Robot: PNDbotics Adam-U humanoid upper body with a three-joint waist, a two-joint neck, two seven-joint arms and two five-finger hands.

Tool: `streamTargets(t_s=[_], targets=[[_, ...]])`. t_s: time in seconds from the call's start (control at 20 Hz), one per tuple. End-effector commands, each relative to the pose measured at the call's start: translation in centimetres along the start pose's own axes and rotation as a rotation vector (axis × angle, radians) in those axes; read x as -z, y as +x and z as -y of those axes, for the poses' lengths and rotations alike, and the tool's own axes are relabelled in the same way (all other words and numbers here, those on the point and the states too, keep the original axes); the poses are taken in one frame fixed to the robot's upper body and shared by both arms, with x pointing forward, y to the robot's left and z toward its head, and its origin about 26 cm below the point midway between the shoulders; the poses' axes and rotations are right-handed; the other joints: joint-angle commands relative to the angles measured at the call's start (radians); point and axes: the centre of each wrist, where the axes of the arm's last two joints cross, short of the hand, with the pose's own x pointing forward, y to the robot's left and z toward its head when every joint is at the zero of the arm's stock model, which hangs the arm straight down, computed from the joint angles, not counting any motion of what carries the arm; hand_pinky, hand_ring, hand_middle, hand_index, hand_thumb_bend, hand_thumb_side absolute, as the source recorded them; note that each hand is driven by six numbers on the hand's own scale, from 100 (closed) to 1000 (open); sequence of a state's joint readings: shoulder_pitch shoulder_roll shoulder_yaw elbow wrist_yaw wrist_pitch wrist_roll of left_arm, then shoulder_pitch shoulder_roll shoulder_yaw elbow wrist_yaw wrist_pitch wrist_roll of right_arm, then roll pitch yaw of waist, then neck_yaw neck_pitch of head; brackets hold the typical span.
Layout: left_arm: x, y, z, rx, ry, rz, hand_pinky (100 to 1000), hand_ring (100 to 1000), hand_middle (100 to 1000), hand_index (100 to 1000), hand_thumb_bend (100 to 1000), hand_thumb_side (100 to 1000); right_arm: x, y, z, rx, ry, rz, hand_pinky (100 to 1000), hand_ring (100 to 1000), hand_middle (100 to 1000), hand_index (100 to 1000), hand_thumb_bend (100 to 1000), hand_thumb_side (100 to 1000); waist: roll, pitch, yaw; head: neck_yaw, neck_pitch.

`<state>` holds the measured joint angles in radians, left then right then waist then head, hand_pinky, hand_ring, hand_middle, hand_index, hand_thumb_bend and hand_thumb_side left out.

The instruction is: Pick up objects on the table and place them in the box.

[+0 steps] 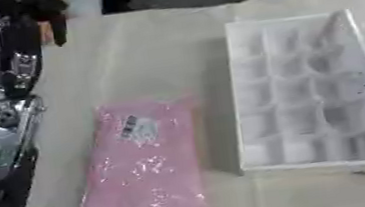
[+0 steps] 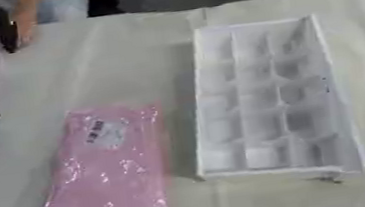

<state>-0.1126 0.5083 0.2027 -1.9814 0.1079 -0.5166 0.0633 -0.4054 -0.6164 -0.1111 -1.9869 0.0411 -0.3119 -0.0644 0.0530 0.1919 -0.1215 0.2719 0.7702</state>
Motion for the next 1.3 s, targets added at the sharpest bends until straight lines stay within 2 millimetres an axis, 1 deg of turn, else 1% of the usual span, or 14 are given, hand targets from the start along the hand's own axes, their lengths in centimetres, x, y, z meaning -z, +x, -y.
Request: streamTargets(t_s=[0.05,0.9,0.95,1.15,1.3], targets=[[0.6,0.5,-0.6,0.014,-0.011,0.024,100,234,322,561,350,781,0.6,0.5,0.4,-0.017,0.008,0.027,424,567,532,596,249,1000,-0.001,-0.015,-0.001,-0.010,0.000],[0.5,0.6,-0.7,0.023,-0.030,0.012,100,236,323,562,342,789,0.6,0.5,0.4,-0.021,0.026,0.025,424,566,528,591,262,1000,0.002,-0.015,-0.002,-0.011,0.000],[0.5,0.6,-0.7,0.027,-0.039,0.009,100,251,333,574,333,800,0.6,0.5,0.4,-0.021,0.027,0.025,424,566,528,590,262,1000,0.002,-0.015,-0.002,-0.011,0.000],[0.4,0.6,-1.1,0.088,-0.182,-0.032,108,316,386,628,344,803,0.6,0.5,0.4,-0.022,0.031,0.027,424,566,528,591,264,1000,0.002,-0.016,-0.003,-0.009,0.000],[0.4,0.6,-1.7,0.157,-0.326,-0.060,157,378,442,675,401,782,0.7,0.5,0.4,-0.023,0.035,0.028,424,566,528,591,266,1000,0.005,-0.016,-0.005,-0.008,0.000]])
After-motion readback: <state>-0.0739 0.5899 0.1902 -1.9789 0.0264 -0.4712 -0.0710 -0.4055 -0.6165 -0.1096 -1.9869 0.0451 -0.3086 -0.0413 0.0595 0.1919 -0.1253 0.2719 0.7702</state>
